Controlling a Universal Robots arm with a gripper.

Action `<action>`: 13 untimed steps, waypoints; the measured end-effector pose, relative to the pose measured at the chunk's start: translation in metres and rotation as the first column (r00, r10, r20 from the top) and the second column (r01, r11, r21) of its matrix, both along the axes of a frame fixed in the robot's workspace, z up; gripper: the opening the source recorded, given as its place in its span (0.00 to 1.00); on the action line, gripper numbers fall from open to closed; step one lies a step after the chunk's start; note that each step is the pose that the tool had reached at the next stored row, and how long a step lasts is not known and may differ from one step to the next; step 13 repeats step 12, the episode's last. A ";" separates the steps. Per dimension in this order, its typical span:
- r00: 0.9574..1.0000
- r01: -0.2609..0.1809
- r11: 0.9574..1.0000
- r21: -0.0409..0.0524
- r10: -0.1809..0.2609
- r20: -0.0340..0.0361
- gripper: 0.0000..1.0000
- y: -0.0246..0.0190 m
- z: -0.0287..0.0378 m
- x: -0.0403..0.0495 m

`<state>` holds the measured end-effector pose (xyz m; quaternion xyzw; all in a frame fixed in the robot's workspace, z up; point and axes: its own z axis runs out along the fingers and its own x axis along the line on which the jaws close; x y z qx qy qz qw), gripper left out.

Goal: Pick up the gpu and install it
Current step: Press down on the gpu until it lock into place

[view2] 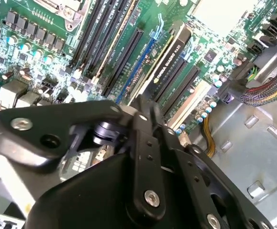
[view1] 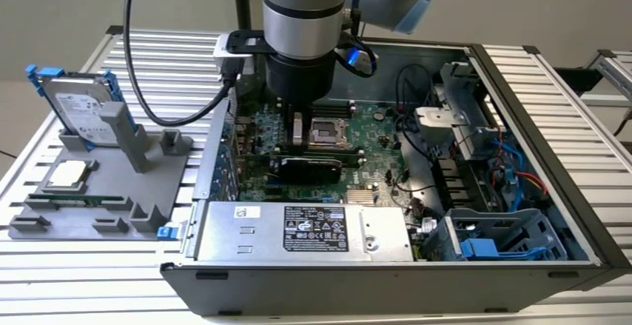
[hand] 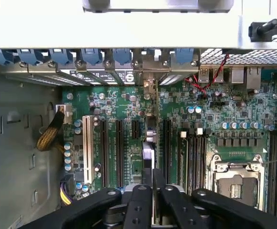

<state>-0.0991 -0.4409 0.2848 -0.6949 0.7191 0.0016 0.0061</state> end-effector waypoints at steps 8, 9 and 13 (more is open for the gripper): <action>1.000 0.000 1.000 0.000 0.000 0.000 0.00 -0.0007 0.0000 0.0000; 1.000 0.000 1.000 0.000 0.000 0.000 0.00 -0.0007 0.0000 0.0000; 1.000 0.000 1.000 0.000 0.000 0.000 0.00 -0.0008 0.0000 0.0000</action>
